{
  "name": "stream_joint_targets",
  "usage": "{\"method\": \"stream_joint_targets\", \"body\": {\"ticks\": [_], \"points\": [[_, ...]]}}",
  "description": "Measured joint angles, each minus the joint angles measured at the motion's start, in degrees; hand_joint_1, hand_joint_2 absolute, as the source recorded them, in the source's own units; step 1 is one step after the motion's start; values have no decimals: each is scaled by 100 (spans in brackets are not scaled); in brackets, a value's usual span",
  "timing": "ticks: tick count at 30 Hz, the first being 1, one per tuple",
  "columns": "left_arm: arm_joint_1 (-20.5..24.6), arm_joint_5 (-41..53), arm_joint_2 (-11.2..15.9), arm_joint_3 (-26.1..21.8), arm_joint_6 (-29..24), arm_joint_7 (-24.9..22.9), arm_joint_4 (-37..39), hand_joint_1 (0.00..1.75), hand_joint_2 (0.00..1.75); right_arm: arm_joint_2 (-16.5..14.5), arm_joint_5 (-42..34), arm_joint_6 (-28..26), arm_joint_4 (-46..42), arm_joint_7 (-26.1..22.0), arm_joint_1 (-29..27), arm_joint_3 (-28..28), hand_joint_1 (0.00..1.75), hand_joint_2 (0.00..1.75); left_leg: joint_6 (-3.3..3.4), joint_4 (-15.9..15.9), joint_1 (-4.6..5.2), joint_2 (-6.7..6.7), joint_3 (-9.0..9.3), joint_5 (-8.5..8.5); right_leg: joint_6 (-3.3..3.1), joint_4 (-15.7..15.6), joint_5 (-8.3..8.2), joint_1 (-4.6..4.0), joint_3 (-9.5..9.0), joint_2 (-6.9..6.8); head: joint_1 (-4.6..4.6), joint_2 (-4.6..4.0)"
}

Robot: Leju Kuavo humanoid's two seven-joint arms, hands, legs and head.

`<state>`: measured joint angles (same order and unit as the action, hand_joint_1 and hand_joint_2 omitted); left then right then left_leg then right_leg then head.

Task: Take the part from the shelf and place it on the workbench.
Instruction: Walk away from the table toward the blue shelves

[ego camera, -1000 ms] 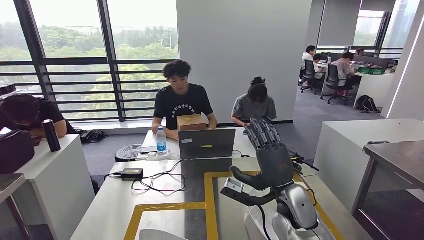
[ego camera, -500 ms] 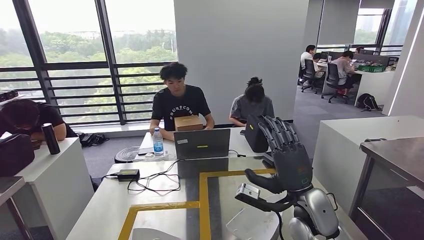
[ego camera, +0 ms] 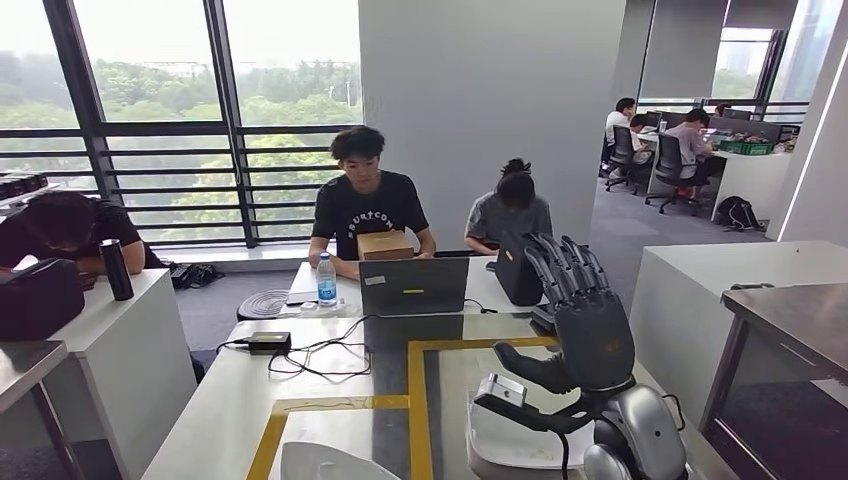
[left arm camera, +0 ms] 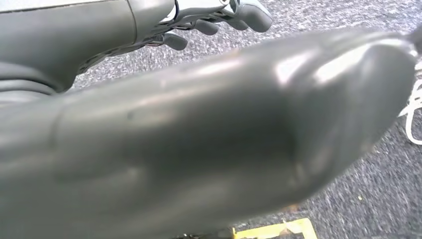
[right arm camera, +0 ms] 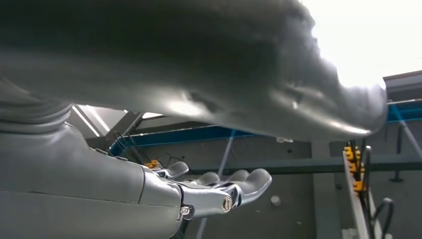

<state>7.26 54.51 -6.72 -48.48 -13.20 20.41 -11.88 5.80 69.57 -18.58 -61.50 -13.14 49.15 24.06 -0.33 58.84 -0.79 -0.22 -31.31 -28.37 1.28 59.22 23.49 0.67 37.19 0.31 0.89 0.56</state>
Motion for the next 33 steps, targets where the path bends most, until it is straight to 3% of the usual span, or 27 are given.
{"method": "stream_joint_targets", "body": {"ticks": [2, 4, 5, 6, 7, 10, 12, 14, 16, 17, 19, 20, 21, 22, 24, 26, 30, 31, 33], "points": [[-2, 0, -5, -1, 0, -8, -1, 0, 0, 48, 2, 4, -47, -2, -23, -21, 0, 0, 81, -35, -24, 18, -68, 86, 54, 402, 328, 10, 171, -4, 11, -1], [-5, 0, -3, -2, 1, -8, -3, 0, 0, 78, 3, 10, -65, -2, -55, -29, 0, 0, 121, -30, -15, 32, -166, 153, 98, 1160, 787, 13, 448, -5, 24, -1], [-8, 0, -3, -2, 1, -4, -2, 0, 0, 87, 3, 19, -68, -3, -79, -30, 0, 0, 125, -23, -11, 37, -217, 187, 110, 1452, 915, 13, 532, -5, 32, 0], [-10, 0, -3, -2, 0, 0, -2, 0, 0, 91, 3, 29, -72, -3, -99, -30, 0, 0, 123, -13, -9, 38, -266, 217, 113, 1551, 934, 12, 523, -5, 44, 1], [-12, 0, -4, -2, 0, 5, -1, 0, 0, 93, 3, 39, -81, -3, -110, -31, 0, 0, 115, -2, -8, 38, -312, 245, 105, 1411, 850, 12, 388, -6, 62, 1], [-13, -1, -10, -2, -1, 16, -1, 0, 0, 97, 3, 58, -143, -4, -103, -37, 0, 0, 62, 23, -7, 37, -396, 310, 21, 254, 507, -17, -376, -7, 99, 1], [-10, -2, -16, -2, -3, 17, 0, 0, 0, 107, 3, 71, -178, -3, -83, -43, 0, 0, 0, 19, -9, 34, -411, 353, -48, -77, 461, -60, -558, -6, 99, 1], [-10, -2, -19, -2, -4, 13, 1, 0, 0, 120, 2, 87, -200, -3, -59, -50, 0, 0, -73, -9, -8, 28, -420, 396, -120, -119, 400, -59, -538, -9, 100, 0], [-14, -1, -17, -2, -4, 8, 2, 0, 0, 125, 1, 102, -219, -4, -37, -52, 0, 0, -133, 89, -5, 19, -493, 282, -196, -205, 319, -18, -524, -26, 92, -1], [-15, 0, -14, -2, -4, 5, 3, 0, 0, 127, 1, 108, -224, -4, -28, -52, 0, 0, -157, 304, -6, 15, -582, 111, -226, -237, 272, 5, -505, -34, 87, -1], [-16, 0, -9, -2, -4, -3, 5, 0, 0, 130, 1, 120, -226, -5, -22, -52, 0, 0, -204, 1029, -20, 14, -837, -330, -252, -231, 211, 7, -427, -39, 83, -1], [-17, 0, -5, -2, -4, -7, 6, 0, 0, 131, -2, 124, -226, -6, -27, -52, 0, 0, -226, 1357, -26, 14, -937, -477, -250, -216, 186, 8, -378, -39, 91, -1], [-19, -1, -1, -2, -4, -10, 6, 0, 0, 133, -9, 126, -226, -10, -33, -52, 0, 0, -241, 1515, -31, 15, -957, -519, -241, -197, 164, 10, -328, -39, 109, 0], [-19, -1, 3, -2, -4, -10, 6, 0, 0, 136, -20, 127, -226, -16, -35, -52, 0, 0, -251, 1444, -36, 16, -866, -451, -226, -175, 144, 17, -281, -38, 132, 1], [-17, -1, 11, -2, -4, -3, 6, 0, 0, 142, -42, 121, -227, -27, -34, -57, 0, 0, -270, 744, -54, 22, -421, -190, -185, -124, 115, 34, -203, -39, 182, 1], [-13, 0, 13, -2, -2, 4, 7, 0, 0, 153, -49, 105, -233, -28, -30, -67, 0, 0, -237, 151, -38, -1, -62, -41, -125, -85, 82, 35, -145, -39, 198, 1], [-14, 10, 11, -2, 0, -10, 10, 0, 0, 182, -46, 76, -255, -10, -41, -74, 0, 0, -74, 40, -14, -29, -66, 21, 11, -56, 26, 32, -87, -28, 213, 1], [-11, 15, 13, -2, 0, -17, 9, 0, 0, 193, -42, 70, -264, 0, -46, -74, 0, 0, -19, 27, -19, -22, -93, 56, 37, 37, 115, 35, -42, -27, 222, 1], [-4, 26, 16, -2, 0, -26, 7, 0, 0, 211, -23, 60, -290, 24, -60, -74, 0, 0, 78, 9, -24, -5, -166, 132, 71, 575, 502, 36, 179, -26, 256, 1]]}}
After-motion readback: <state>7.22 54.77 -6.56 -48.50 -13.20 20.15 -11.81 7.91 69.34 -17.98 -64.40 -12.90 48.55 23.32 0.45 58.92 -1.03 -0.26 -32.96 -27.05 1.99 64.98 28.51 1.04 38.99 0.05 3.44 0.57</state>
